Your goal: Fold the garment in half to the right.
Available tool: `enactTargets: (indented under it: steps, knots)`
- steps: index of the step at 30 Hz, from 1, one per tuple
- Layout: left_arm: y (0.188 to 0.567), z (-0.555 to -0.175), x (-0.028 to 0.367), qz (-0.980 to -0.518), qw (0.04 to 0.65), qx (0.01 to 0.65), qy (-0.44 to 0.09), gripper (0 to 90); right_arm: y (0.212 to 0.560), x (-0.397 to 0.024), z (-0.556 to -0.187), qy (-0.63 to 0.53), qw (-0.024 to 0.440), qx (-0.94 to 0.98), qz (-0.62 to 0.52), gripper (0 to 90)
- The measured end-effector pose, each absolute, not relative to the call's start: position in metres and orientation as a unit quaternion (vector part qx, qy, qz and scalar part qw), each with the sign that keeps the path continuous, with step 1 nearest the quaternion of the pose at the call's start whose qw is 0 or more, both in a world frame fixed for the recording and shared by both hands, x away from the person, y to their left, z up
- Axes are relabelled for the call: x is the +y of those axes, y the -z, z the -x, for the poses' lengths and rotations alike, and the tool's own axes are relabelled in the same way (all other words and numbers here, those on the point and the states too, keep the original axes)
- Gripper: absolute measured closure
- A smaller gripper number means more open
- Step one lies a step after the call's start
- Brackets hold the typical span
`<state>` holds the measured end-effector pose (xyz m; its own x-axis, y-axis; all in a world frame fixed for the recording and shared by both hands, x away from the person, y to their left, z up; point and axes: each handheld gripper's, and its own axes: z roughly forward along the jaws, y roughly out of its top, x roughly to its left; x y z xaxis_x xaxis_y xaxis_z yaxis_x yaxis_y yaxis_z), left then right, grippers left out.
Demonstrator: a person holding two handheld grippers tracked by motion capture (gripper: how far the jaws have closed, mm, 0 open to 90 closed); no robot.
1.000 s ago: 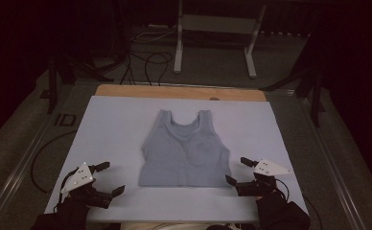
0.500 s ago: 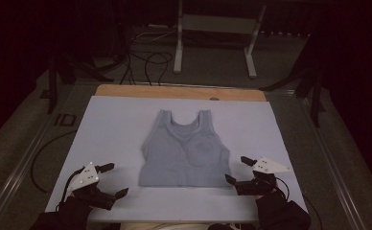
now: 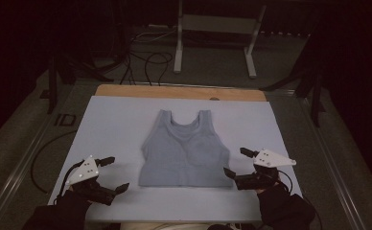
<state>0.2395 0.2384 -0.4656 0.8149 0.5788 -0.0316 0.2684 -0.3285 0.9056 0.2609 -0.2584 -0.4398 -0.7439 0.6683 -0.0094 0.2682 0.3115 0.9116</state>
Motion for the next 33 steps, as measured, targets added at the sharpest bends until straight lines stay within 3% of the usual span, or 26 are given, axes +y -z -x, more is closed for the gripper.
enactTargets:
  steps: [14,33]
  knots:
    - [0.45,-0.245,0.232,-0.809,0.507,0.249,-0.162,0.1,0.402,-0.24,-0.284,-0.53,0.205,0.777,-0.271,8.4]
    - [0.431,-0.256,0.218,-0.825,0.493,0.229,-0.154,0.1,0.383,-0.186,-0.327,-0.535,0.199,0.789,-0.23,8.4]
